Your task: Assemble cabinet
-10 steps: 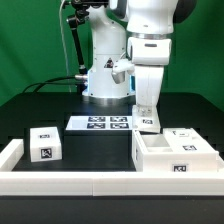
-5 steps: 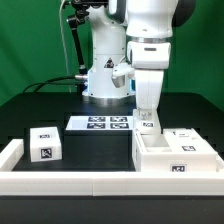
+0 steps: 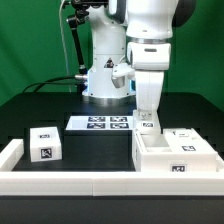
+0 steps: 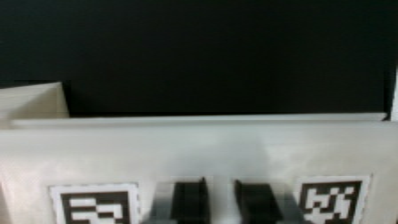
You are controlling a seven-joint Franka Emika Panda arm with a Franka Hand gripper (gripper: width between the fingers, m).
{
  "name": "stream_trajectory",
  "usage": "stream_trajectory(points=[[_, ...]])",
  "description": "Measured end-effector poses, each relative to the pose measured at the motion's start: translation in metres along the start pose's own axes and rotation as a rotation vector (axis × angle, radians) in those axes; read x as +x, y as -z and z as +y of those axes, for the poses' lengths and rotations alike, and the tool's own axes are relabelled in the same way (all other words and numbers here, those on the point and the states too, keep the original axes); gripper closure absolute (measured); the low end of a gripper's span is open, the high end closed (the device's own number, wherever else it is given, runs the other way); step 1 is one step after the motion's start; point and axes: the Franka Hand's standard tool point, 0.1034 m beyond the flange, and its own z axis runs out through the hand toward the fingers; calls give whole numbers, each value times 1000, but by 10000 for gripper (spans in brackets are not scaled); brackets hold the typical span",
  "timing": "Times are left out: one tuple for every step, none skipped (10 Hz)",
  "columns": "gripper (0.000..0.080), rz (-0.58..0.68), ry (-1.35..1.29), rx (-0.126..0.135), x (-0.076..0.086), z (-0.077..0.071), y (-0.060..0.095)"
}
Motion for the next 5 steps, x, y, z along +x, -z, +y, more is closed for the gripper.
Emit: stream_trajectory(points=[[731,-3,0,8,0,0,0],[731,-3,0,11,0,0,0],[731,-3,1,12,1,0,-1],[728,-1,6,15,1,0,-3],[725,1,20,9,1,1,-3]])
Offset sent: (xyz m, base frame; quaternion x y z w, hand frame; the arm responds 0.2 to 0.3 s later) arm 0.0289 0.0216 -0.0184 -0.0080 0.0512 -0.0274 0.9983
